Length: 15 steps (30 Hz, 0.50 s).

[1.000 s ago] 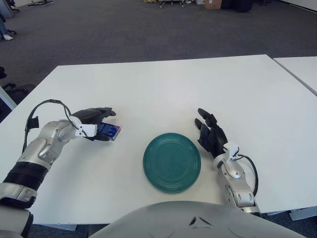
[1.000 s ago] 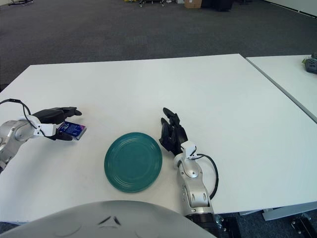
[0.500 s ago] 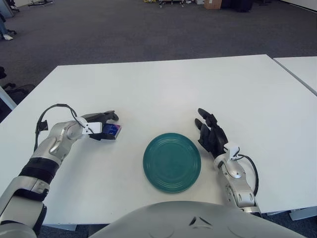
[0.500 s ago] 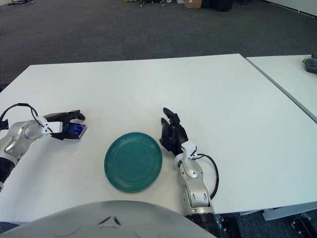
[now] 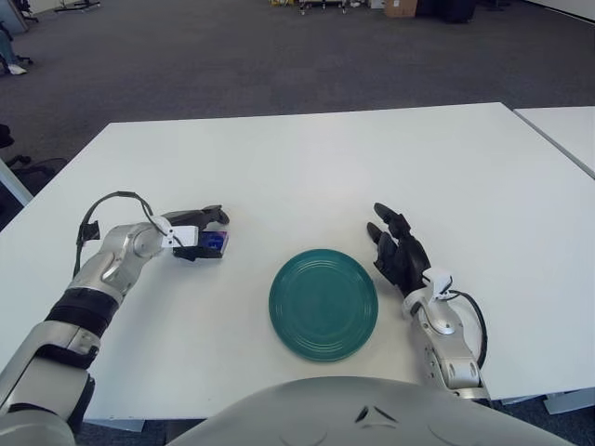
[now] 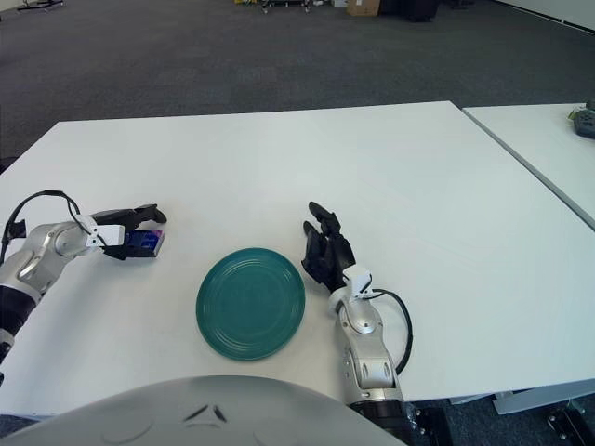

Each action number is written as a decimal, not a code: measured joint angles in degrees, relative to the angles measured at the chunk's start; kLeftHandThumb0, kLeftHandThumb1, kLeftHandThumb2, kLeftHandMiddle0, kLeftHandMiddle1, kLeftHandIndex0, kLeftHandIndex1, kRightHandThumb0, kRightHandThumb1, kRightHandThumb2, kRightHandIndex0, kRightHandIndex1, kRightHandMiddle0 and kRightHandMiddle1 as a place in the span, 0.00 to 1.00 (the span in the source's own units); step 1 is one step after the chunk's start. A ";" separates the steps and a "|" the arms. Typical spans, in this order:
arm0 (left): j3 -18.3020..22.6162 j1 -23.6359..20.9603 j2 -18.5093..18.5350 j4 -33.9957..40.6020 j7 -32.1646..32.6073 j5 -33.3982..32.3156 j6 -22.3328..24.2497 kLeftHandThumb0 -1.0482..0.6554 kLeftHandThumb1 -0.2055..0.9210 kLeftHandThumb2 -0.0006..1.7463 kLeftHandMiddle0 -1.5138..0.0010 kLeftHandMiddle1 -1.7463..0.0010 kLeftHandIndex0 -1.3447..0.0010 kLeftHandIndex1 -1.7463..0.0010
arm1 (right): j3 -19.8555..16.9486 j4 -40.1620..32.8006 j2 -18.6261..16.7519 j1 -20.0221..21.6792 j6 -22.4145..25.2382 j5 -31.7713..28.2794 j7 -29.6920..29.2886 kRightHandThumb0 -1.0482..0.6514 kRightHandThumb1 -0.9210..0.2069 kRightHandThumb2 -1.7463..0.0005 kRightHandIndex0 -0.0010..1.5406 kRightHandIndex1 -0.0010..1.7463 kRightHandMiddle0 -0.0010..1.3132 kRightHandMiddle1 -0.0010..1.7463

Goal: Put the gum into the plate.

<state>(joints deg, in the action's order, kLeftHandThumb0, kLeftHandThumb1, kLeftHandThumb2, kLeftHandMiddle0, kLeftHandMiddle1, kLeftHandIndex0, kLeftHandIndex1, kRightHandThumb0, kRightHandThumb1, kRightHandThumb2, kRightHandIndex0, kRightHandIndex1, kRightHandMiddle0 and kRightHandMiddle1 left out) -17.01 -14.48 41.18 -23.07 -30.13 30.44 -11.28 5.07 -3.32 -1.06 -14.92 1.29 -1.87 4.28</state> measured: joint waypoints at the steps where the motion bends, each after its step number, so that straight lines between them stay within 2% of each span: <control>1: -0.21 -0.14 -0.02 -0.04 0.00 -0.01 -0.13 0.36 0.57 0.52 0.77 0.96 0.96 0.30 | -0.09 0.00 -0.02 -0.02 -0.03 -0.07 0.00 0.17 0.00 0.52 0.18 0.02 0.00 0.32; 4: -0.85 -0.64 -0.05 -0.33 0.06 0.03 -0.45 0.40 0.53 0.56 0.75 0.92 0.95 0.29 | -0.33 0.09 0.00 -0.02 -0.19 -0.35 0.02 0.17 0.00 0.51 0.19 0.02 0.00 0.34; 5: -1.07 -0.84 -0.05 -0.46 0.14 0.04 -0.51 0.44 0.51 0.60 0.78 0.82 0.96 0.27 | -0.44 0.14 0.01 -0.02 -0.26 -0.48 0.04 0.17 0.00 0.51 0.20 0.02 0.00 0.34; 6: -1.20 -0.95 -0.05 -0.55 0.20 0.07 -0.51 0.46 0.50 0.61 0.80 0.77 0.96 0.26 | -0.53 0.18 0.02 -0.01 -0.32 -0.62 0.07 0.17 0.00 0.51 0.21 0.02 0.00 0.34; 8: -1.66 -1.08 -0.05 -0.71 0.43 0.41 -0.60 0.51 0.47 0.66 0.86 0.60 0.97 0.22 | -0.85 0.36 0.09 0.01 -0.66 -0.95 0.38 0.16 0.00 0.51 0.21 0.02 0.00 0.35; 9: -1.86 -1.14 -0.04 -0.75 0.68 0.60 -0.63 0.52 0.47 0.67 0.87 0.57 0.97 0.22 | -1.01 0.47 0.17 0.02 -0.86 -1.06 0.57 0.16 0.00 0.51 0.21 0.02 0.00 0.35; 10: -2.06 -1.20 -0.04 -0.81 1.02 0.90 -0.66 0.55 0.47 0.68 0.88 0.47 0.97 0.20 | -1.14 0.60 0.28 0.05 -1.10 -1.22 0.73 0.16 0.00 0.51 0.22 0.02 0.00 0.35; 14: -3.01 -1.71 -0.04 -0.98 2.06 2.34 -0.61 0.60 0.47 0.71 0.89 0.26 0.96 0.13 | -1.60 1.18 0.55 0.40 -1.57 -1.66 1.50 0.17 0.00 0.50 0.22 0.02 0.00 0.36; 15: -3.21 -1.84 -0.04 -0.98 2.25 2.70 -0.57 0.64 0.54 0.67 0.87 0.21 0.95 0.12 | -1.68 1.28 0.59 0.49 -1.60 -1.71 1.68 0.17 0.00 0.50 0.22 0.02 0.00 0.36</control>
<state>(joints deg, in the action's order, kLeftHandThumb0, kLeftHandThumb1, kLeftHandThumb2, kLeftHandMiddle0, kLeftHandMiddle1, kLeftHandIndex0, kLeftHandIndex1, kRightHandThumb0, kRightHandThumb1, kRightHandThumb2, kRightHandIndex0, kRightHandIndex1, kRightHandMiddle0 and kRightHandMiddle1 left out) -20.23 -16.32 41.14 -24.05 -27.87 33.13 -11.85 3.39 -2.04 -0.47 -14.43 -0.31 -3.58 5.96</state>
